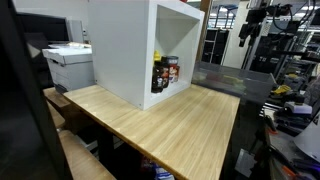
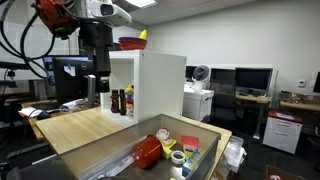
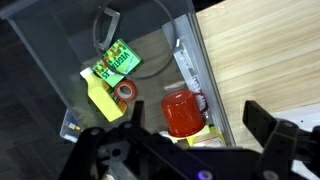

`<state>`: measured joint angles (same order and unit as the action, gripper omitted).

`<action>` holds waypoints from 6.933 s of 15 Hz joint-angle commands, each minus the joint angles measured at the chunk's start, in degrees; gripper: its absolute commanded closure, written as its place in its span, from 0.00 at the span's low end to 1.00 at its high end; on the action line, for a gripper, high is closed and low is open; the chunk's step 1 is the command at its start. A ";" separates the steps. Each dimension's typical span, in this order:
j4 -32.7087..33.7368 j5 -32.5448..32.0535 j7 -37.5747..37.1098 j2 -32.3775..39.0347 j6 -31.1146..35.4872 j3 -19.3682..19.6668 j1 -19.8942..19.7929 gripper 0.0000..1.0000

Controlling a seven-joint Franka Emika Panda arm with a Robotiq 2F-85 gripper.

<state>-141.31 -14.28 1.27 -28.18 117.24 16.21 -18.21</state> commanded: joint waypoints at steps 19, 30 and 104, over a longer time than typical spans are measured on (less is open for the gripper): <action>5.98 -12.19 -1.21 10.38 2.76 -0.24 -2.54 0.00; 12.82 -5.47 12.07 20.84 11.74 1.73 0.99 0.00; 33.11 -2.94 24.51 56.61 5.79 -3.77 -1.45 0.33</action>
<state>-101.54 -14.56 30.74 32.15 116.59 11.52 -20.56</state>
